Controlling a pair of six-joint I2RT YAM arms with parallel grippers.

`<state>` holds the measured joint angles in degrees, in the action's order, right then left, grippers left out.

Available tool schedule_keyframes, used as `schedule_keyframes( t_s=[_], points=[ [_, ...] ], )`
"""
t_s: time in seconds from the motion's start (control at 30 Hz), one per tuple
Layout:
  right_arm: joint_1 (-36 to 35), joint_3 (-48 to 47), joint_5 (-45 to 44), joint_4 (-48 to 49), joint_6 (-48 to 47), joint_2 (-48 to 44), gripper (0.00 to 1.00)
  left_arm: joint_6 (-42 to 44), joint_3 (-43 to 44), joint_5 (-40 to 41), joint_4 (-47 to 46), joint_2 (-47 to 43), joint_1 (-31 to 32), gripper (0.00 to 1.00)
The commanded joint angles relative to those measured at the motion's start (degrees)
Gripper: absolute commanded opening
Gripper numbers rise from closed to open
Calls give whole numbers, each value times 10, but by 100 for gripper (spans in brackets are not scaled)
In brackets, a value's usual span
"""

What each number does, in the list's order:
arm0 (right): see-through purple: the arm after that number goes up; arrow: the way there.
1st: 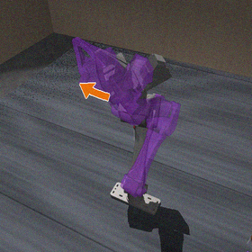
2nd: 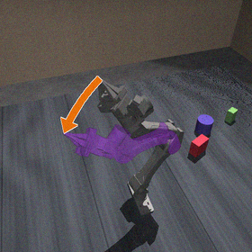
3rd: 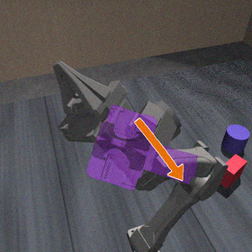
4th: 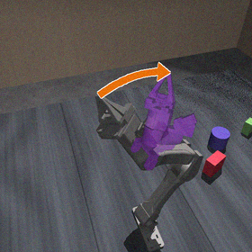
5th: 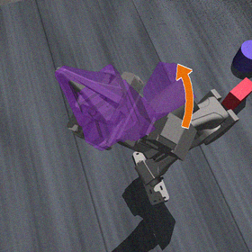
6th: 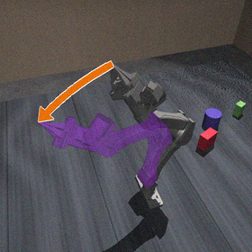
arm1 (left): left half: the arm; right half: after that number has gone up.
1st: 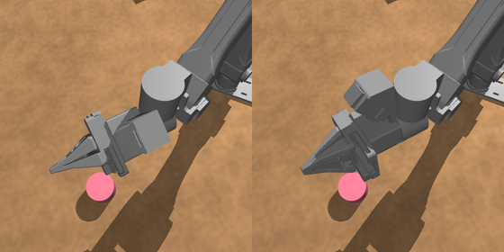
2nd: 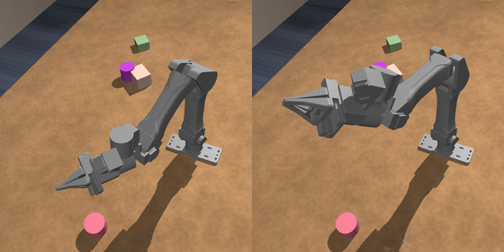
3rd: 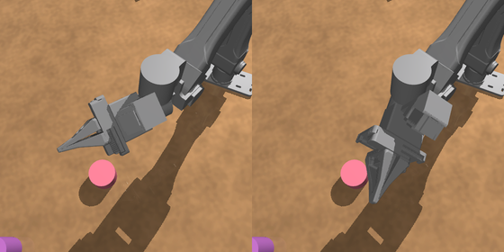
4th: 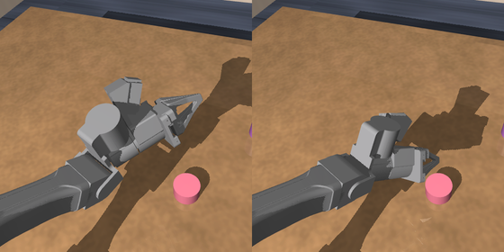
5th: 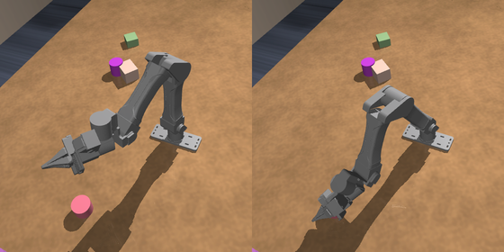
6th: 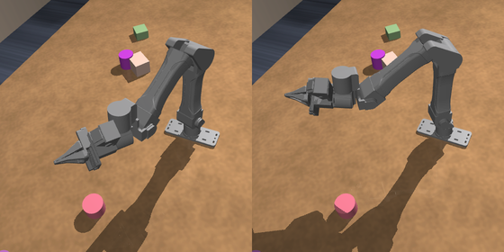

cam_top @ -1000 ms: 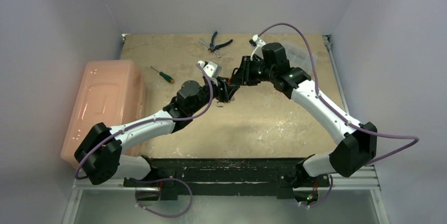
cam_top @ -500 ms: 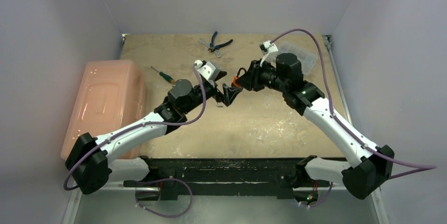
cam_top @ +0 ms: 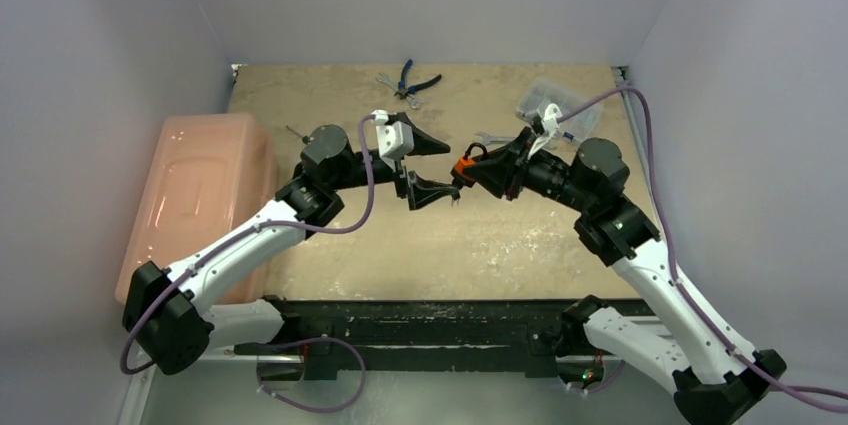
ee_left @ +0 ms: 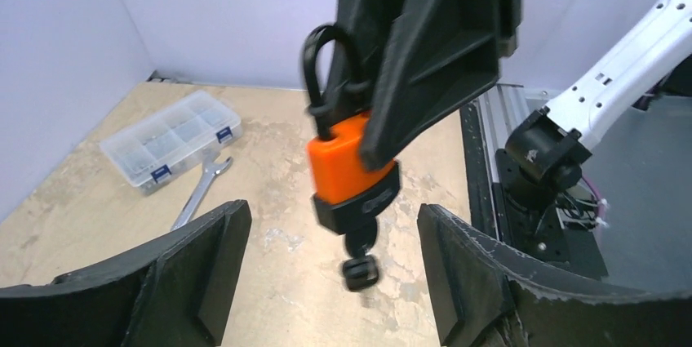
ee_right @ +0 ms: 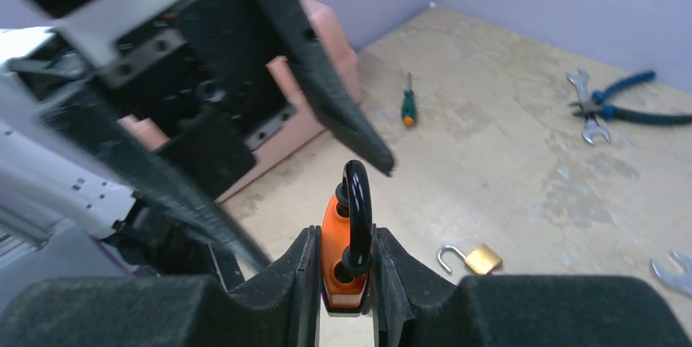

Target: Unlock with the key

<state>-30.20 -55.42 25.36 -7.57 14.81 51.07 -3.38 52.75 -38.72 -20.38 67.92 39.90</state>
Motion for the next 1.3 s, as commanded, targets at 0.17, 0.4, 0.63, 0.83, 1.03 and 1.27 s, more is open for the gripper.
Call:
schedule_keyframes(
  t_s=[0.17, 0.4, 0.63, 0.83, 1.03, 1.27],
  points=[
    [1, 35, 129, 120, -11, -42, 0, -40, 25, -146, -47, 34, -24, 74],
    [0, 35, 142, 132, -7, -31, 0, -88, 26, -196, -92, 60, -24, 66],
    [1, 37, 151, 141, -4, -25, 0, -122, 17, -196, -133, 69, -25, 51],
    [1, 40, 161, 145, -3, -20, 0, -147, 4, -201, -174, 68, -24, 51],
    [1, 41, 156, 152, 0, -27, 0, -160, 6, -201, -177, 78, -23, 32],
    [1, 44, 148, 157, 3, -38, 0, -162, 5, -202, -172, 80, -22, 53]
  ],
)
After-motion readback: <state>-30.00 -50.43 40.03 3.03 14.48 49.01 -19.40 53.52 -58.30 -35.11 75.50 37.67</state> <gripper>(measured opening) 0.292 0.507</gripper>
